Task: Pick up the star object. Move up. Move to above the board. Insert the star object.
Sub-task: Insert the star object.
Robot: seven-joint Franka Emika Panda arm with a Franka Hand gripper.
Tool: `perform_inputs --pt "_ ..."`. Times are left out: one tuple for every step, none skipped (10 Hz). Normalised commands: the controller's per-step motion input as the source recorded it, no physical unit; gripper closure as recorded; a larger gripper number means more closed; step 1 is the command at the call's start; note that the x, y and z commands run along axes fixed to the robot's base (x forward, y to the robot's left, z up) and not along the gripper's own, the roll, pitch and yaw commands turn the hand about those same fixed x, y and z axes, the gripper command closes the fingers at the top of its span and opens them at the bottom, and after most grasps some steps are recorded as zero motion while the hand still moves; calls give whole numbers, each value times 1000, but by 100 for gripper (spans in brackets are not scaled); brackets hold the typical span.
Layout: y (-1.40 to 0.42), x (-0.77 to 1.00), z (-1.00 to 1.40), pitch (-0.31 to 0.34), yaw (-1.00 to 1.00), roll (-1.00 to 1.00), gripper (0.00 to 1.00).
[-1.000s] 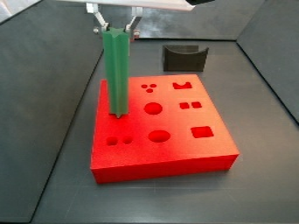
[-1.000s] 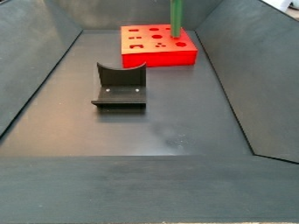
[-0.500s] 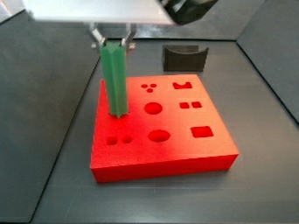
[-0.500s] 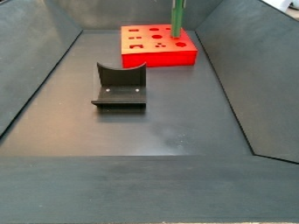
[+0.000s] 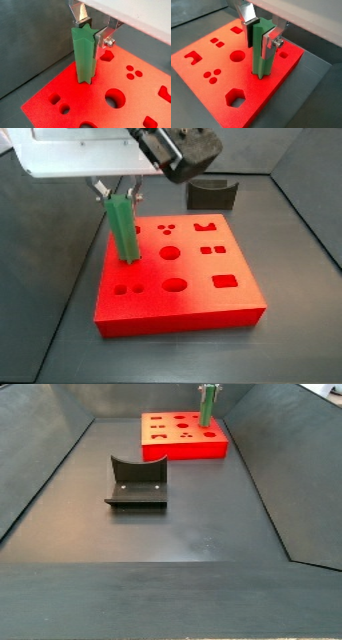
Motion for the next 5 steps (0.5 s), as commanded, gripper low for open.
perform_inputs --pt "0 203 -866 106 91 140 100" --pt "0 149 -837 0 6 77 100" --pt "14 0 -589 -101 0 43 100" --pt "0 0 -34 0 0 46 100" --pt "0 0 -31 -1 0 33 100"
